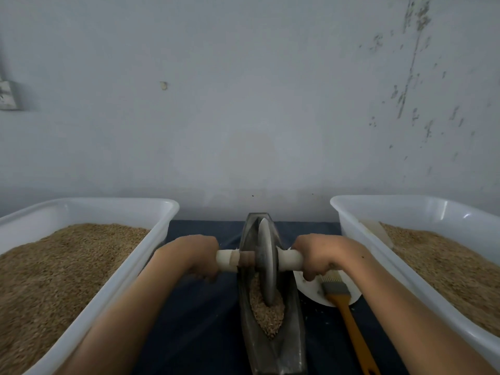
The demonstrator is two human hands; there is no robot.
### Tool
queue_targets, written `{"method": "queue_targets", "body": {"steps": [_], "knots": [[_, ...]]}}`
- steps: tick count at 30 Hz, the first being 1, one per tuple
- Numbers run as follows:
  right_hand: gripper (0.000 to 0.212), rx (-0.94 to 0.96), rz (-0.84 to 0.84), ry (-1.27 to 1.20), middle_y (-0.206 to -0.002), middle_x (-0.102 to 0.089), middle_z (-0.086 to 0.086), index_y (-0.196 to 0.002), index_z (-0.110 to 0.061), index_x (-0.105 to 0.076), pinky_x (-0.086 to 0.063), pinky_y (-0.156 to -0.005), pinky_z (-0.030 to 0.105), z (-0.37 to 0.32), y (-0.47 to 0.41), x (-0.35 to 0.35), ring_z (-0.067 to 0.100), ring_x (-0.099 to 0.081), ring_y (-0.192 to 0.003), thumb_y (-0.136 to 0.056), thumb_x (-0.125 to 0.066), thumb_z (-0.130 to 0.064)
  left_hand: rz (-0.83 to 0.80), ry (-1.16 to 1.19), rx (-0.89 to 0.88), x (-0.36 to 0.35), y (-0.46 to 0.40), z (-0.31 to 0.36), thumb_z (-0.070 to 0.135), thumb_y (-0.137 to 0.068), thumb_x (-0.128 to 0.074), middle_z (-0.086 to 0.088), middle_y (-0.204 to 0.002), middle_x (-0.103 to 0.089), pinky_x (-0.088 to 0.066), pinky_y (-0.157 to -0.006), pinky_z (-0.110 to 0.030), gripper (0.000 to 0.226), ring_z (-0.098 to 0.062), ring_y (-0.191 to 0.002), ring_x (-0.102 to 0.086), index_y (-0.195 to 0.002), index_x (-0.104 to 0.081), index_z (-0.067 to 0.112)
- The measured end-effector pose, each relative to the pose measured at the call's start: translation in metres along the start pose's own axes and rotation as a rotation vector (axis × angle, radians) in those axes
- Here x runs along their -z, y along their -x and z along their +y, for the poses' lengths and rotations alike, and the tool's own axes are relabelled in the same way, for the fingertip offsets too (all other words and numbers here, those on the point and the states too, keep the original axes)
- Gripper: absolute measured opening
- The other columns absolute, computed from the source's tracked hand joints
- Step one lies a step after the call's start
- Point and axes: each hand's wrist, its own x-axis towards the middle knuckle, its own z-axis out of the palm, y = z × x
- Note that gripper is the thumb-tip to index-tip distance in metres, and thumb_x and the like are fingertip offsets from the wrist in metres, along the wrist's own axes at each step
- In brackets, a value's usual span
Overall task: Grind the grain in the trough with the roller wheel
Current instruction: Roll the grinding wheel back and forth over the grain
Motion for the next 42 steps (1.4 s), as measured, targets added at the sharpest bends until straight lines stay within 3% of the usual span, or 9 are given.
{"method": "queue_targets", "body": {"steps": [4,10,13,17,20,24,31,35,42], "knots": [[0.031,0.001,0.181,0.001,-0.094,-0.061,0.0,-0.113,-0.016,-0.059,-0.037,-0.057,0.024,0.005,-0.006,-0.002,0.017,-0.057,-0.079,-0.083,-0.066,-0.017,0.273,-0.107,0.031,-0.005,-0.005,0.004,0.03,-0.082,-0.063,0.001,-0.103,-0.062,-0.045,-0.077,-0.03,0.031,-0.018,-0.092,-0.059,-0.112,-0.057,0.021],[0.023,-0.02,0.478,0.008,-0.103,-0.065,0.001,-0.107,-0.024,-0.058,-0.043,-0.072,0.033,0.008,-0.018,-0.015,0.021,-0.062,-0.092,-0.086,-0.056,-0.015,0.536,-0.161,0.059,-0.011,-0.008,0.013,0.028,-0.087,-0.055,0.001,-0.101,-0.062,-0.039,-0.07,-0.028,0.021,-0.018,-0.091,-0.059,-0.107,-0.055,0.022],[0.028,0.004,0.327,0.016,-0.104,-0.064,0.001,-0.112,-0.021,-0.058,-0.042,-0.069,0.03,0.008,-0.012,-0.008,0.02,-0.06,-0.091,-0.085,-0.06,-0.015,0.437,-0.172,0.045,-0.009,-0.009,0.01,0.029,-0.085,-0.059,0.001,-0.102,-0.063,-0.044,-0.075,-0.029,0.026,-0.018,-0.092,-0.06,-0.11,-0.057,0.021],[0.039,0.013,0.08,-0.007,-0.103,-0.062,0.005,-0.12,-0.014,-0.057,-0.041,-0.059,0.022,0.005,0.0,0.002,0.019,-0.061,-0.087,-0.083,-0.068,-0.014,0.119,-0.061,0.016,-0.003,-0.005,0.003,0.029,-0.081,-0.068,-0.001,-0.104,-0.063,-0.048,-0.083,-0.031,0.036,-0.017,-0.094,-0.061,-0.113,-0.057,0.019],[0.038,0.019,0.002,-0.035,-0.106,-0.065,0.01,-0.119,-0.01,-0.059,-0.043,-0.056,0.021,0.004,0.002,0.001,0.019,-0.061,-0.081,-0.082,-0.068,-0.012,-0.003,0.004,-0.001,-0.002,-0.004,0.001,0.027,-0.077,-0.072,0.002,-0.087,-0.065,-0.05,-0.08,-0.03,0.031,-0.014,-0.083,-0.064,-0.104,-0.058,0.019],[0.034,0.008,0.079,-0.025,-0.099,-0.063,0.005,-0.115,-0.013,-0.059,-0.04,-0.056,0.022,0.003,-0.001,0.0,0.017,-0.059,-0.079,-0.083,-0.068,-0.014,0.083,-0.039,0.022,-0.002,-0.005,0.004,0.03,-0.078,-0.07,0.001,-0.093,-0.065,-0.049,-0.08,-0.031,0.034,-0.016,-0.087,-0.062,-0.107,-0.058,0.019],[0.026,-0.022,0.473,0.044,-0.103,-0.065,0.0,-0.112,-0.024,-0.058,-0.038,-0.07,0.031,0.001,-0.016,-0.011,0.019,-0.059,-0.088,-0.087,-0.059,-0.017,0.422,-0.067,0.054,-0.01,-0.005,0.012,0.035,-0.085,-0.06,0.002,-0.101,-0.062,-0.04,-0.073,-0.029,0.026,-0.016,-0.089,-0.058,-0.108,-0.057,0.022],[0.034,0.002,0.285,0.001,-0.105,-0.064,0.001,-0.118,-0.021,-0.058,-0.039,-0.07,0.029,0.007,-0.01,-0.007,0.018,-0.059,-0.088,-0.085,-0.063,-0.016,0.399,-0.147,0.057,-0.007,-0.003,0.015,0.03,-0.086,-0.059,0.0,-0.104,-0.061,-0.04,-0.072,-0.028,0.029,-0.017,-0.091,-0.058,-0.112,-0.056,0.018],[0.04,0.011,0.019,-0.037,-0.109,-0.065,0.008,-0.119,-0.013,-0.06,-0.046,-0.067,0.025,0.004,0.0,0.0,0.02,-0.064,-0.093,-0.081,-0.071,-0.016,0.086,-0.082,0.027,0.001,0.002,0.011,0.032,-0.079,-0.07,0.0,-0.101,-0.059,-0.044,-0.078,-0.03,0.045,-0.017,-0.089,-0.056,-0.119,-0.054,0.018]]}}
